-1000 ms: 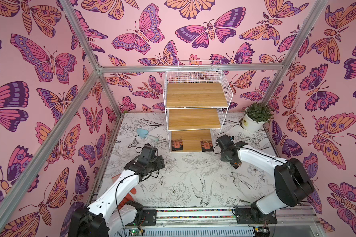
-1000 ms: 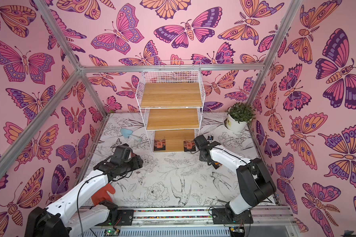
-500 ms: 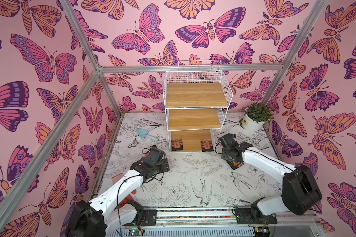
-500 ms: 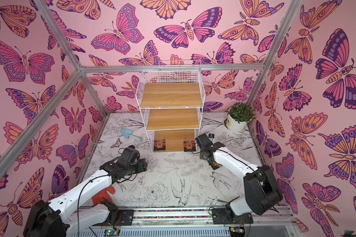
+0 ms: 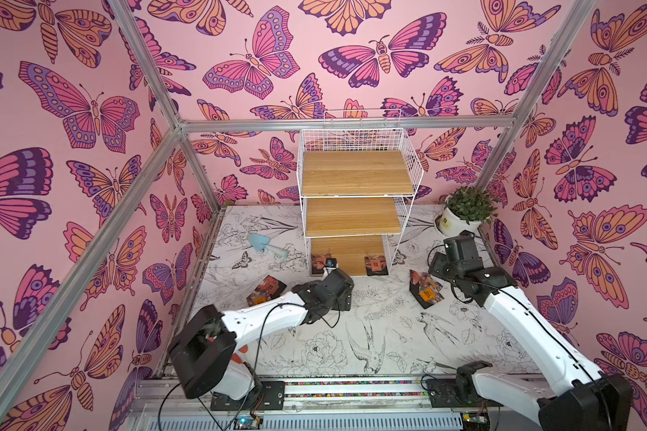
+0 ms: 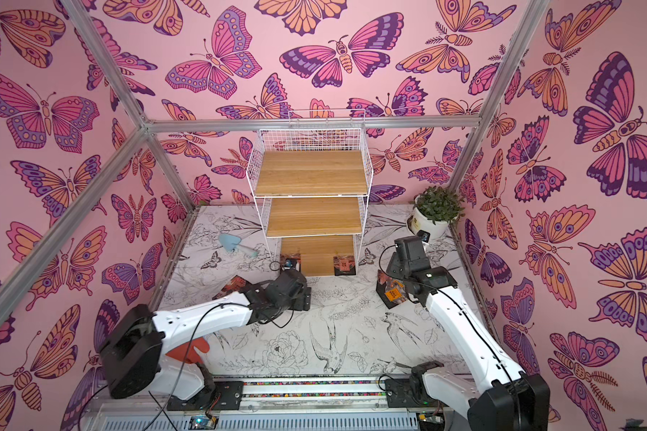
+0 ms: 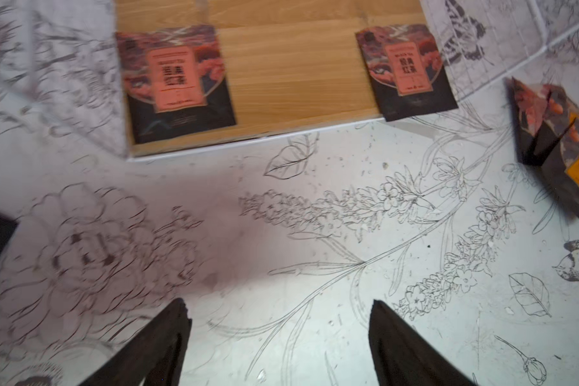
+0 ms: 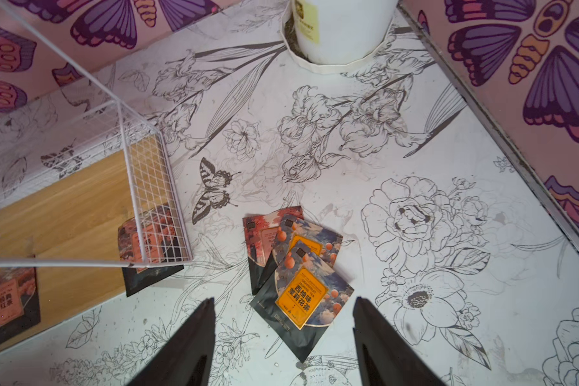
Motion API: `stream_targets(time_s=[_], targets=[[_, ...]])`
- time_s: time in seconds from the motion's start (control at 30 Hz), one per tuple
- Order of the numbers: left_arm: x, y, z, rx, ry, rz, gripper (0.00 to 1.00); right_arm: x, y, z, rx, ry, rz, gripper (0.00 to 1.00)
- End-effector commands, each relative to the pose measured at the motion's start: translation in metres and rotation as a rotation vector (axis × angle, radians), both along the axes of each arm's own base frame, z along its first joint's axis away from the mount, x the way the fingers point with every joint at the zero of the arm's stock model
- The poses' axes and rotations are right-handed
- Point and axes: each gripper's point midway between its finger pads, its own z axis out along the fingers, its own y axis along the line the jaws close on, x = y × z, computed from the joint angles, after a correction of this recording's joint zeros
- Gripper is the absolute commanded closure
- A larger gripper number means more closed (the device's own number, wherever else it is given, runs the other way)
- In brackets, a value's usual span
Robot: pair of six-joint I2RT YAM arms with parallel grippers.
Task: Remove the tea bags from the shelf
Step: Pick up the tea bag from the shelf.
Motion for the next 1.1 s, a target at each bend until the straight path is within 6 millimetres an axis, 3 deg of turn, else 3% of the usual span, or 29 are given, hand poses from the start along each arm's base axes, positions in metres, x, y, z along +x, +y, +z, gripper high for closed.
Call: stream_targets(time_s=[0.0,0.13,0.33,0.6,0.83,1.07], targets=[[0.012,-0.036,0.009,-0.013,-0.046,-0.078,0.12,-0.009,-0.004,0.012,0.014,-0.011,0.015,0.3],[0.028,-0.063,0.008,-0.057,-0.101,-0.1,0.12,-0.015,-0.015,0.018,0.005,-0.024,-0.01,0.3],[0.044,-0.082,-0.003,-0.084,-0.117,-0.083,0.12,-0.019,-0.025,0.021,0.012,-0.032,-0.036,0.3],[0.068,-0.087,-0.019,-0.084,-0.127,-0.085,0.12,-0.016,-0.028,0.024,0.016,-0.035,-0.034,0.29],[0.083,-0.092,-0.022,-0.065,-0.189,-0.113,0.12,-0.01,-0.03,0.012,0.026,-0.009,-0.037,0.29],[0.095,-0.105,-0.026,-0.073,-0.188,-0.144,0.11,-0.006,-0.034,0.014,0.029,-0.011,-0.04,0.29]])
